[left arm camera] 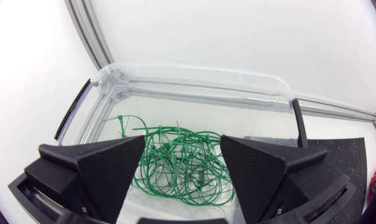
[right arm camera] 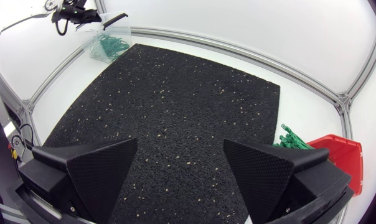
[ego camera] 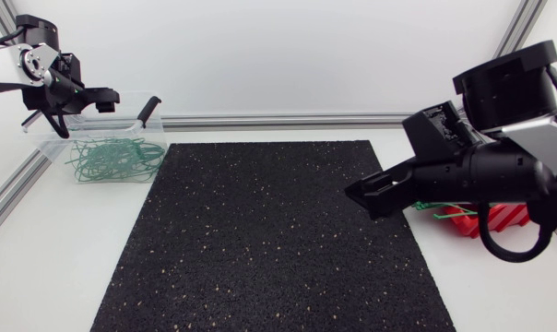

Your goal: Take a green cable tie from the red box, thread the tail through the head to close it, then place it in the transparent bin on the left.

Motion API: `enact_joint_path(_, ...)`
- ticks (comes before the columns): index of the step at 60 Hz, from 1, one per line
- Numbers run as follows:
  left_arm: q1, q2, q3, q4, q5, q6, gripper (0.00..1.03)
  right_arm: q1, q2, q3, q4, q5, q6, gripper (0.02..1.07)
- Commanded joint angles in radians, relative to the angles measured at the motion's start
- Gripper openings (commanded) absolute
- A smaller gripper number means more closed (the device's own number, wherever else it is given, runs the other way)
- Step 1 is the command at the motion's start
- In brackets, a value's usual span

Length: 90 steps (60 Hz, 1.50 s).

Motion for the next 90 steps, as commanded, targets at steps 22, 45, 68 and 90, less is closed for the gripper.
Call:
enact_joint_path(22, -0.104, -0.507, -0.562, 0.209, -0.011, 0.002, 1.0, -0.286, -0.225, -0.167, 0.07, 0.007, -0.146, 1.03)
enact_joint_path(45, -0.168, -0.853, -0.953, 0.332, -0.009, -0.013, 1.0, -0.424, -0.491, -0.353, 0.195, 0.032, -0.188, 1.03)
enact_joint_path(68, -0.224, -1.195, -1.254, 0.413, -0.009, -0.03, 1.0, -0.435, -0.687, -0.523, 0.308, 0.056, -0.13, 1.03)
enact_joint_path(90, -0.232, -1.49, -1.421, 0.406, 0.008, -0.034, 1.0, -0.435, -0.871, -0.691, 0.427, 0.083, -0.064, 1.03)
